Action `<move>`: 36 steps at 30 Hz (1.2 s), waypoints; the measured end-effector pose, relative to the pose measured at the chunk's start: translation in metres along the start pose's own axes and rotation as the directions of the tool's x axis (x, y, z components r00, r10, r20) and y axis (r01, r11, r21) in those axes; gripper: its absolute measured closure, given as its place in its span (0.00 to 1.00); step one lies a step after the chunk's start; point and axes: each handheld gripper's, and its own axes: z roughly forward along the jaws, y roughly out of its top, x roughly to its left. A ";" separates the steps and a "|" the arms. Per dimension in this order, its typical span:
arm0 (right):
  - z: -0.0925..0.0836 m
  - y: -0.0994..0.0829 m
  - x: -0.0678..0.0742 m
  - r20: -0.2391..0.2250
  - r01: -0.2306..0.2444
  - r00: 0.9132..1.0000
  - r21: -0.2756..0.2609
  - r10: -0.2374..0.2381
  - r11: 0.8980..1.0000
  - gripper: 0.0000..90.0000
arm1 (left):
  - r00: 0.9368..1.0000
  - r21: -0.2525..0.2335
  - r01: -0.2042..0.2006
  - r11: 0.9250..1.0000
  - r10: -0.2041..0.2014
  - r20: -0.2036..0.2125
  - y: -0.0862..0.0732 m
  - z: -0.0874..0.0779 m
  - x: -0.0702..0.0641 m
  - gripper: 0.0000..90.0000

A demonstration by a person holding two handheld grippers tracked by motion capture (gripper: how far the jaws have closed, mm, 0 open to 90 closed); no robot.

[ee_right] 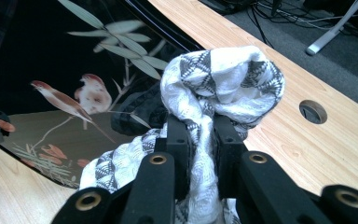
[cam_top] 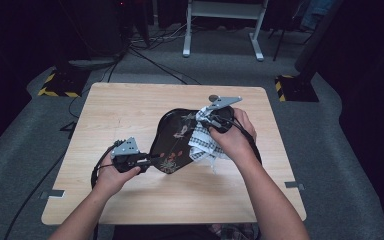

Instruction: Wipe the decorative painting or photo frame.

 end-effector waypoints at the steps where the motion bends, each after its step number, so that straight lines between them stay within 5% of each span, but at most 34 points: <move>1: 0.000 0.000 0.000 0.001 -0.004 1.000 0.002 0.004 1.000 0.90 | 1.000 0.000 0.000 1.000 0.000 0.000 0.000 0.000 0.000 0.86; 8: 0.001 -0.001 0.000 0.007 -0.001 1.000 0.008 0.001 1.000 0.90 | 1.000 0.003 0.001 1.000 -0.001 -0.002 0.000 0.000 0.000 0.86; 14: 0.005 0.003 0.019 -0.038 0.055 0.998 0.009 -0.054 0.998 0.90 | 1.000 0.007 0.001 1.000 -0.001 -0.004 0.000 0.000 -0.001 0.86; 27: 0.015 0.008 0.060 -0.126 0.161 0.979 0.009 -0.159 0.987 0.89 | 1.000 0.009 0.000 1.000 0.000 -0.005 0.000 0.000 -0.001 0.86; 36: 0.020 0.009 0.075 -0.155 0.201 0.968 0.015 -0.196 0.979 0.89 | 1.000 0.009 -0.002 1.000 0.002 -0.004 0.000 0.000 0.000 0.86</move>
